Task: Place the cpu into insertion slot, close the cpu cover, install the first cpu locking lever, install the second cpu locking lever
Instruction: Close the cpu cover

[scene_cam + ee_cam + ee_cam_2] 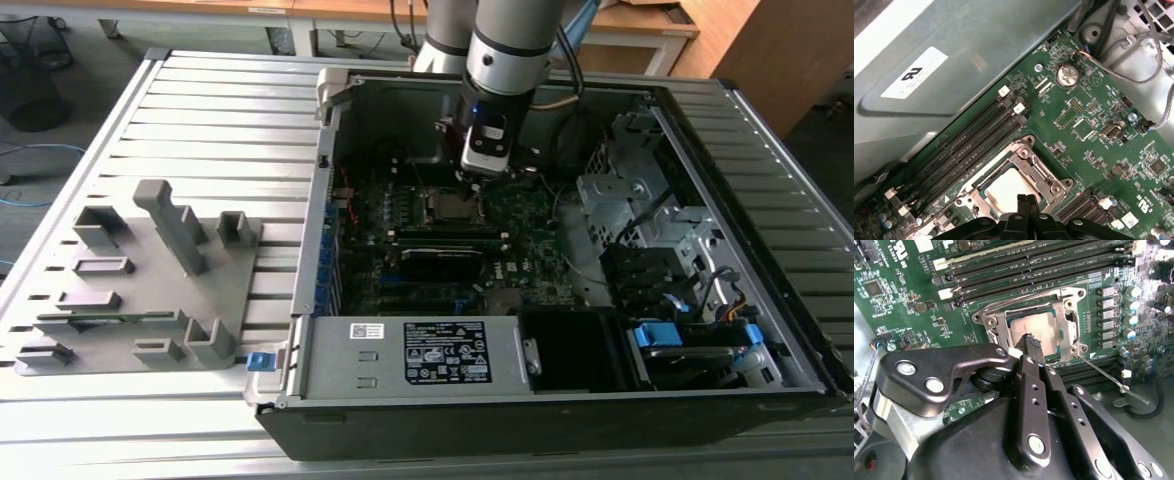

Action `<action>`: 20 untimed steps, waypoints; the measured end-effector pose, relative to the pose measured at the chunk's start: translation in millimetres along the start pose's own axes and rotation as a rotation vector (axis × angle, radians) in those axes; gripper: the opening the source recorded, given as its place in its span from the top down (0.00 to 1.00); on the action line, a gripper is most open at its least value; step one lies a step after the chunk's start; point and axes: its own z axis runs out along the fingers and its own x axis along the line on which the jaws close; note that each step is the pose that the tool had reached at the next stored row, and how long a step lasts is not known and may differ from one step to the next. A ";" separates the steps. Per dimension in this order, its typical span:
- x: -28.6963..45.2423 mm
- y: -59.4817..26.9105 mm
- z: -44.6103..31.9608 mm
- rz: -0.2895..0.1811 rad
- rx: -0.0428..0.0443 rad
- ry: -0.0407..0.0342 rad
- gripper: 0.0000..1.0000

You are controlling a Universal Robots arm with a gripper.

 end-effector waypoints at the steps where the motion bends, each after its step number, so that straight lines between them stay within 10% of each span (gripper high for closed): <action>1: 0.0 0.0 0.0 -0.010 -0.0005 -0.0010 0.90; 20: 0.0 0.0 0.0 -0.033 -0.0045 -0.0019 0.90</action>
